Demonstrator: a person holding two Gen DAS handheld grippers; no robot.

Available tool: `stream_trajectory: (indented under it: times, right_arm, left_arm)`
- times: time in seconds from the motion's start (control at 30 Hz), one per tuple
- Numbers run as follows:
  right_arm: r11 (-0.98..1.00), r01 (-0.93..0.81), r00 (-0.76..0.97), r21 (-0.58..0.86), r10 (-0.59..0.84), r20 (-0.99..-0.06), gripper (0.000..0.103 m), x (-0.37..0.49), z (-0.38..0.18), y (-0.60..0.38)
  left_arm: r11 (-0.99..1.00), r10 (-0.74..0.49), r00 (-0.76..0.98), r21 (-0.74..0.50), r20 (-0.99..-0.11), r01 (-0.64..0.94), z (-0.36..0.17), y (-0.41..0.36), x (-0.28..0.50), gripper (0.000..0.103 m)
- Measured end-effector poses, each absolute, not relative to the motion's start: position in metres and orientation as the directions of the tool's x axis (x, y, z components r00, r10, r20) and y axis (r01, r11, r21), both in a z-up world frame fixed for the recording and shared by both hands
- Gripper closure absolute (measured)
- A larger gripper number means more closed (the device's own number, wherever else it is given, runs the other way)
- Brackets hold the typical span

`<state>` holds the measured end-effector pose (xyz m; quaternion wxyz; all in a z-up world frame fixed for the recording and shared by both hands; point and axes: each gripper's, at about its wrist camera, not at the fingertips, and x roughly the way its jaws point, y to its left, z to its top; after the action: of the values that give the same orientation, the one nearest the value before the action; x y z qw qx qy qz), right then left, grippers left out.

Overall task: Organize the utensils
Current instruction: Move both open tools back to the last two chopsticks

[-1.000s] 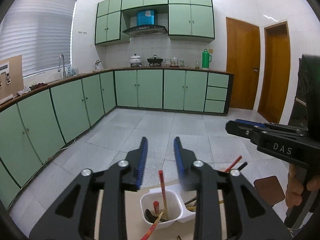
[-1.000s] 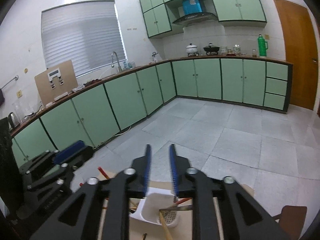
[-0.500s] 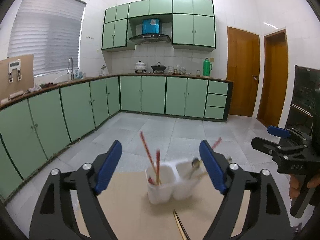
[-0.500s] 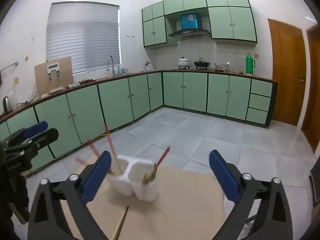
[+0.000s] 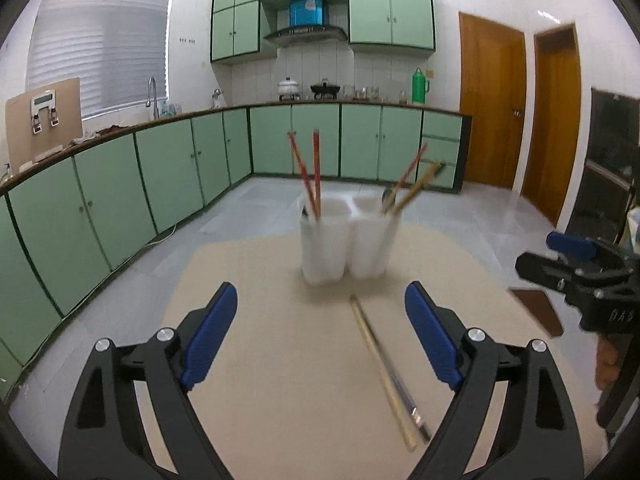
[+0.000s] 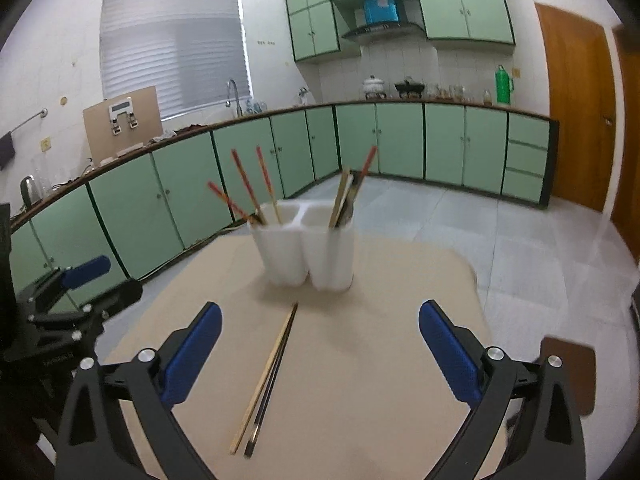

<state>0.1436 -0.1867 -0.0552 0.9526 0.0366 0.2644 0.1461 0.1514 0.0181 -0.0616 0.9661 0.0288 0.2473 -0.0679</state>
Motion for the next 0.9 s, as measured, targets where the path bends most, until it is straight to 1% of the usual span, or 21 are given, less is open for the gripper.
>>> stream_trajectory:
  times: [0.23,0.3,0.4,0.53,0.7,0.73,0.83,0.9]
  right_arm:
    - [0.970,-0.208,0.786,0.126,0.242,-0.569,0.006,0.131,-0.097,-0.182]
    - [0.977,-0.194,0.776,0.088,0.208,-0.596,0.006,0.129,-0.111,-0.177]
    - [0.978,-0.197,0.743,0.075,0.198,-0.639,0.006,0.130,-0.132,-0.170]
    - [0.972,-0.204,0.678,0.120,0.228,-0.699,0.006,0.130,-0.155,-0.162]
    - [0.974,-0.184,0.650,0.133,0.223,-0.727,0.007,0.125,-0.175,-0.152]
    - [0.974,-0.184,0.645,0.132,0.221,-0.731,0.008,0.124,-0.176,-0.149]
    - [0.975,-0.190,0.641,0.113,0.211,-0.738,0.017,0.121,-0.182,-0.140]
    - [0.974,-0.202,0.632,0.103,0.210,-0.746,0.025,0.120,-0.185,-0.136]
  left_arm:
    - [0.989,-0.111,0.824,0.022,-0.555,0.148,-0.103,0.023,0.131,0.019]
    - [0.990,-0.105,0.813,0.022,-0.572,0.143,-0.113,0.025,0.129,0.019]
    - [0.990,-0.097,0.797,0.023,-0.596,0.137,-0.128,0.026,0.124,0.019]
    - [0.992,-0.083,0.771,0.024,-0.631,0.127,-0.144,0.030,0.122,0.019]
    - [0.994,-0.061,0.753,0.028,-0.655,0.104,-0.156,0.038,0.118,0.019]
    - [0.995,-0.057,0.751,0.028,-0.658,0.101,-0.157,0.039,0.117,0.019]
    - [0.996,-0.045,0.743,0.028,-0.667,0.085,-0.160,0.047,0.115,0.019]
    - [0.997,-0.039,0.742,0.027,-0.669,0.077,-0.162,0.049,0.114,0.019]
